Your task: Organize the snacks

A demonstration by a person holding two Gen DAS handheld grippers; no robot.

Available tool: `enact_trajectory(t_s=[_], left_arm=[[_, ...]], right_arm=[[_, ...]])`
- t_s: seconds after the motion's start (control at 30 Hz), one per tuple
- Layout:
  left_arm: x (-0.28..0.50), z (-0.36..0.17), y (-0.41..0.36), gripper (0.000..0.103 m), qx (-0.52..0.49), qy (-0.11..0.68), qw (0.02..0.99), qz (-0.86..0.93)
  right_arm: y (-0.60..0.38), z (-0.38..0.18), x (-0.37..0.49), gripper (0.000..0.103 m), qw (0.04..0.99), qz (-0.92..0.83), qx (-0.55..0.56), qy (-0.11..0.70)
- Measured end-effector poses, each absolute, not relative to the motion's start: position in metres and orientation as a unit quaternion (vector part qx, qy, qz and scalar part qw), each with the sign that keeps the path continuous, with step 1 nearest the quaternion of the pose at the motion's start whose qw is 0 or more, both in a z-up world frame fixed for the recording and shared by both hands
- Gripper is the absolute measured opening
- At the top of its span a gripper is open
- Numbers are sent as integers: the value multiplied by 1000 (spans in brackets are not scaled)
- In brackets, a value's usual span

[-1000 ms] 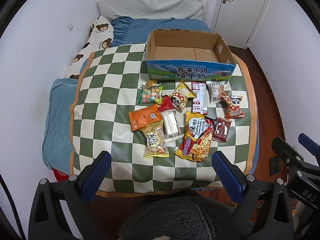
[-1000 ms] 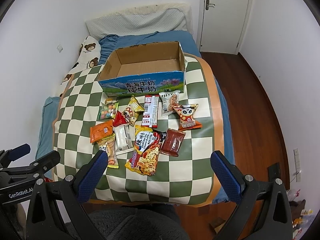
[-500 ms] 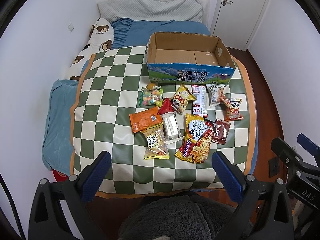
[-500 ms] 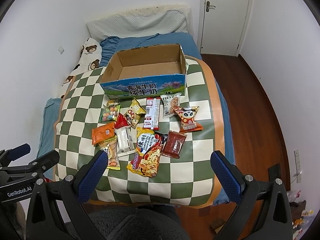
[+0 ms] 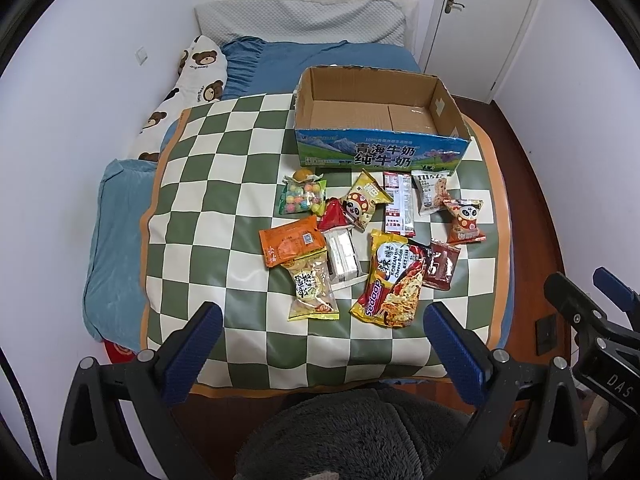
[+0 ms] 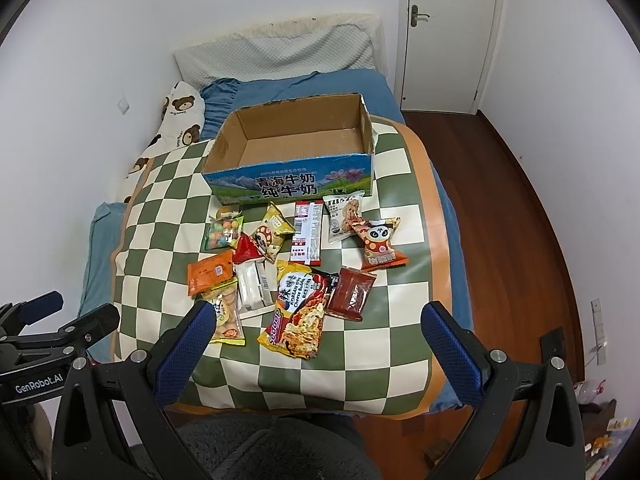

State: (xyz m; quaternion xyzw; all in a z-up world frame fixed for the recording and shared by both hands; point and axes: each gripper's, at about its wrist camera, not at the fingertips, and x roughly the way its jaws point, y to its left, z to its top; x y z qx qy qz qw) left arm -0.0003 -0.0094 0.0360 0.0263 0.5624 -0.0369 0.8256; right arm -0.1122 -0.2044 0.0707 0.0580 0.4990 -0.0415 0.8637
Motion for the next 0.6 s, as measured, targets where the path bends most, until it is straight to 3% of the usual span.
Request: enact_trajectory(t_s=[0.23, 0.6], left_arm=[[19, 6, 10, 103, 22, 565, 825, -5], [81, -163, 50, 103, -60, 696, 716, 2]], right_arm=[[-209, 38, -97, 103, 849, -43, 94, 518], [-202, -145, -32, 103, 760, -44, 160, 628]])
